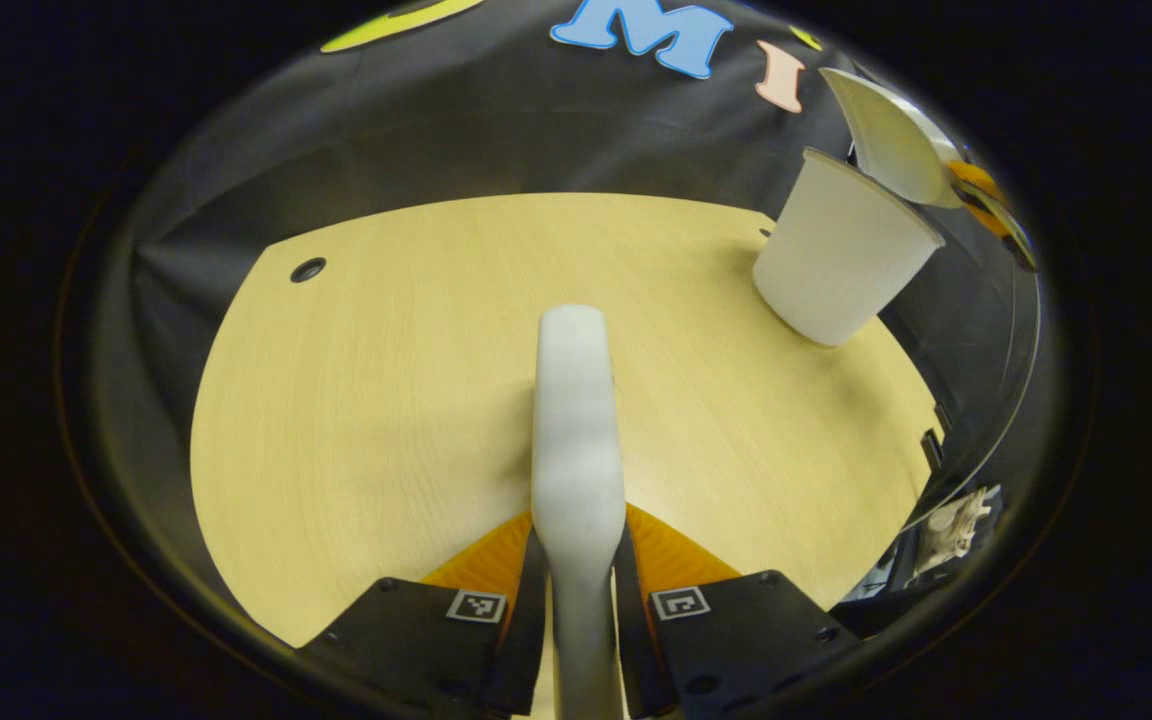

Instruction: Pick up the small broom and dustpan from the desktop, sweep the trash into the dustpan with the broom, and then empty the trash into the garbage bin.

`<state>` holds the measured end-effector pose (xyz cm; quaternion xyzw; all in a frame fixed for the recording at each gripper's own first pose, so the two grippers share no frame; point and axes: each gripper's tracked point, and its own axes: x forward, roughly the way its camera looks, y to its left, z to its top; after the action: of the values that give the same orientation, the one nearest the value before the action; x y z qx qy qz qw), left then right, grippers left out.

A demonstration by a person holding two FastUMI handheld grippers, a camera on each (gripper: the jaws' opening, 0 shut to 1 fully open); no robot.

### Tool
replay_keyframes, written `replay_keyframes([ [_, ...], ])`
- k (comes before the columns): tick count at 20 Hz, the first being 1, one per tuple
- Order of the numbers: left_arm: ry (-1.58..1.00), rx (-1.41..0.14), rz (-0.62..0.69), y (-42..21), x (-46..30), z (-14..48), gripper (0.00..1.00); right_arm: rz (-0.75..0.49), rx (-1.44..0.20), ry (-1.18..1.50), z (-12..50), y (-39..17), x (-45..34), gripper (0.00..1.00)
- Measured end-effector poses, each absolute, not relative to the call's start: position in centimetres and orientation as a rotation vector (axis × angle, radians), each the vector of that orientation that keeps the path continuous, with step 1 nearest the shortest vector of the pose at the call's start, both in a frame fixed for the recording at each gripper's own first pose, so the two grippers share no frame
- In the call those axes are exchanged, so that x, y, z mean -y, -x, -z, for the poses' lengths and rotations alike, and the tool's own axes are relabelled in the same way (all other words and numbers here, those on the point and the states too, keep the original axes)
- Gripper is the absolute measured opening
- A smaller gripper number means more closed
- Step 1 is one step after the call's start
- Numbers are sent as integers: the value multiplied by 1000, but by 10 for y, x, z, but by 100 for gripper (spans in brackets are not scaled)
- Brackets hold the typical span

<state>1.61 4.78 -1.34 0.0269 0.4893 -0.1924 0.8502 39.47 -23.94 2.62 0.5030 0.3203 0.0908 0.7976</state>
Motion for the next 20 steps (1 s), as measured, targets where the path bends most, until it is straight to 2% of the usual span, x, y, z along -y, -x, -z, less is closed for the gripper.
replay_keyframes([
  [2,-61,-1034,414,-10,-41,12,39,-186,-661,-1158,-27,-399,245,31],
  [9,-69,-1027,439,0,-13,6,41,-218,-591,-1449,-29,-400,258,30],
  [12,-66,-1022,438,7,-2,2,36,-248,-549,-1581,-31,-400,266,30],
  [15,-59,-1018,421,14,6,-1,40,-269,-533,-1603,-31,-399,263,30],
  [20,-23,-1012,366,24,11,-4,39,-343,-523,-1645,-34,-400,271,30],
])
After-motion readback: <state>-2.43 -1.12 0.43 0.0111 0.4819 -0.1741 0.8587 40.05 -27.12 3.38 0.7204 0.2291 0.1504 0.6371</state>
